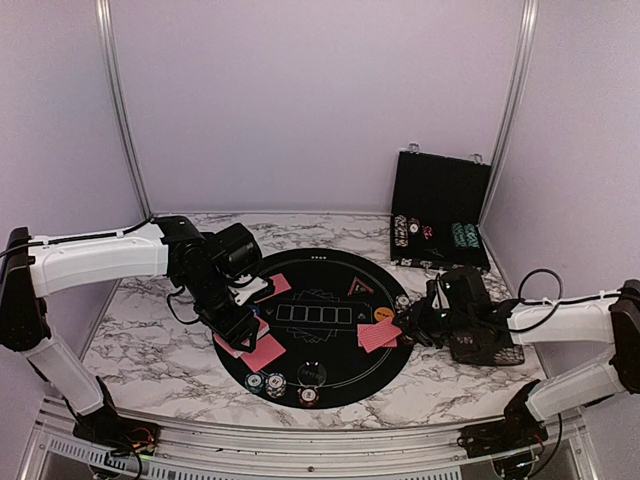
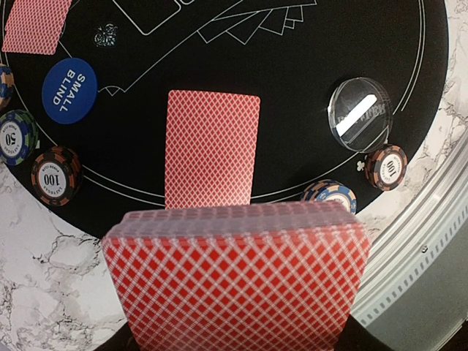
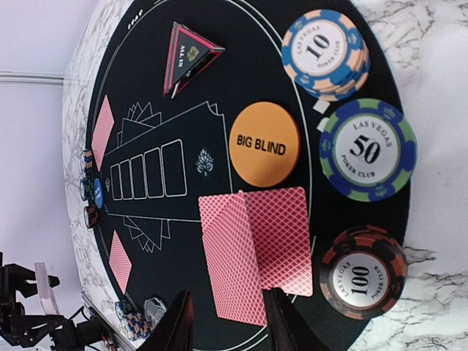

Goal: Distribute texas hold em gaming equipment
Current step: Distribute the big blind button in the dealer area.

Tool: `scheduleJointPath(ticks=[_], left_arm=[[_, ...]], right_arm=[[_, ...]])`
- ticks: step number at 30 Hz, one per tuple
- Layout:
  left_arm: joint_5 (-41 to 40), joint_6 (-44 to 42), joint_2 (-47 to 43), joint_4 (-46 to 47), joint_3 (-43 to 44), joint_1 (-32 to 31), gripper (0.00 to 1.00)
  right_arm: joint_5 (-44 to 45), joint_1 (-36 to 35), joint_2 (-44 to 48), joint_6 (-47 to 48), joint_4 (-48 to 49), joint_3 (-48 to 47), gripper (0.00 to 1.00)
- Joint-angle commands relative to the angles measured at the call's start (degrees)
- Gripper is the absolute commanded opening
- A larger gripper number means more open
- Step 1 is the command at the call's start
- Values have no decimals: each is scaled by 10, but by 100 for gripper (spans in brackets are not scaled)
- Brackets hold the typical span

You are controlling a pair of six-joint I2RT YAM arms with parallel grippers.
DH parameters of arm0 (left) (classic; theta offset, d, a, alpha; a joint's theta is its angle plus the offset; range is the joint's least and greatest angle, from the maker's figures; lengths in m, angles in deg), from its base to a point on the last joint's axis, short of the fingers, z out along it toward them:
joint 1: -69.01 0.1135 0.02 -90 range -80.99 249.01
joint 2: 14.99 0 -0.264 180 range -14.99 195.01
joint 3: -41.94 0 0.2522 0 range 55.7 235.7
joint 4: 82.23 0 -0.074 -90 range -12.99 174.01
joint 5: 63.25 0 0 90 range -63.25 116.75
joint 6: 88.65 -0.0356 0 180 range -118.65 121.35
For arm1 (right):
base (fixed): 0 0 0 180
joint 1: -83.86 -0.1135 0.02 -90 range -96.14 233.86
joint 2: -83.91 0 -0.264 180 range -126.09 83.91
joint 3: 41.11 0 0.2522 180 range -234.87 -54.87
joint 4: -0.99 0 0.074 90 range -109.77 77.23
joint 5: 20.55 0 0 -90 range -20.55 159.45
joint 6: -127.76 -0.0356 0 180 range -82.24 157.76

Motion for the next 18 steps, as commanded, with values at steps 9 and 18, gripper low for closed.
scheduleJointPath(ticks=[9,18], left_arm=[[10,-4,4,7,3,-1,51],[10,-3,3,7,2,-1,51]], right_arm=[[6,6,-4,40,-34,-40,34],[10,6,11,45,-56,-27,34]])
